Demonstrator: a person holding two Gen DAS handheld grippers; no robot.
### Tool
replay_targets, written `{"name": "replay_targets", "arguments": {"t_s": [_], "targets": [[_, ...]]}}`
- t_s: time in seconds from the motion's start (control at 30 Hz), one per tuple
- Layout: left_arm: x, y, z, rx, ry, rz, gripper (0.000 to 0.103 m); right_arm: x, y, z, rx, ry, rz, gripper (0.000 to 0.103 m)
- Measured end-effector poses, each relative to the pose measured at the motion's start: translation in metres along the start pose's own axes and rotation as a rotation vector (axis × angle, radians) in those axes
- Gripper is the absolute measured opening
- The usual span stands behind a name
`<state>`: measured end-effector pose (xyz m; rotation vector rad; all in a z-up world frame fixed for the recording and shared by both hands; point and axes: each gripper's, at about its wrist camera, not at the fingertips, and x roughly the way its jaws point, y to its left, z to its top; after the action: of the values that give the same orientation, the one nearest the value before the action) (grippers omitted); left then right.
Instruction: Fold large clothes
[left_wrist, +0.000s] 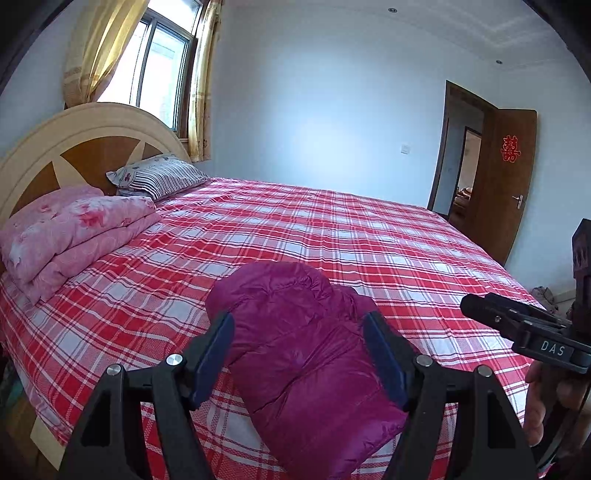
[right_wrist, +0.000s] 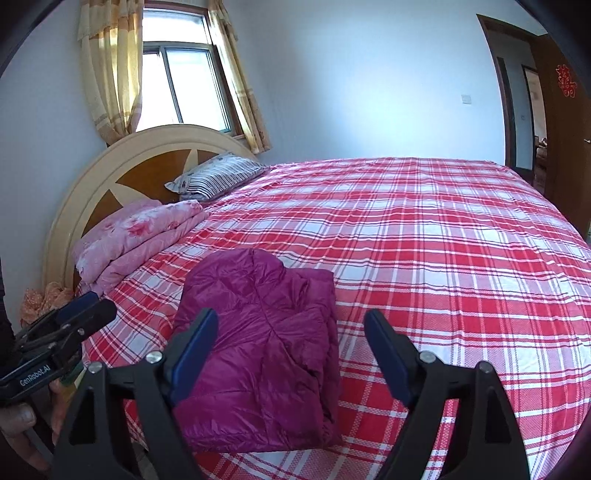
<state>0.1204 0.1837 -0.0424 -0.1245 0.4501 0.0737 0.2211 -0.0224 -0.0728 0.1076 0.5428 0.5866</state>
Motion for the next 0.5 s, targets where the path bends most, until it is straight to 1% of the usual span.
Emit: {"name": "replay_targets", "arguments": {"t_s": [0.17,0.23,0.27,0.37,0.5], "targets": [[0.0,0.0,-0.001,0.006,-0.001,0.011,0.073,-0.007,0.006,0.001,-0.011,-0.015,0.004,0.085],[0.0,-0.001,-0.001,0.005,0.001,0.014,0.073,-0.01,0.01,0.0,-0.025,-0.019,0.004,0.09],[0.001,-0.001,-0.002,0.007,0.002,0.013,0.073,-0.012,0.012,0.0,-0.032,-0.023,0.003,0.09],[0.001,-0.002,-0.002,0.01,0.005,0.015,0.073,-0.016,0.015,-0.002,-0.049,-0.033,-0.001,0.09],[0.0,-0.004,-0.003,0.012,0.006,0.017,0.073,-0.017,0.013,-0.005,-0.042,-0.035,-0.003,0.09]]}}
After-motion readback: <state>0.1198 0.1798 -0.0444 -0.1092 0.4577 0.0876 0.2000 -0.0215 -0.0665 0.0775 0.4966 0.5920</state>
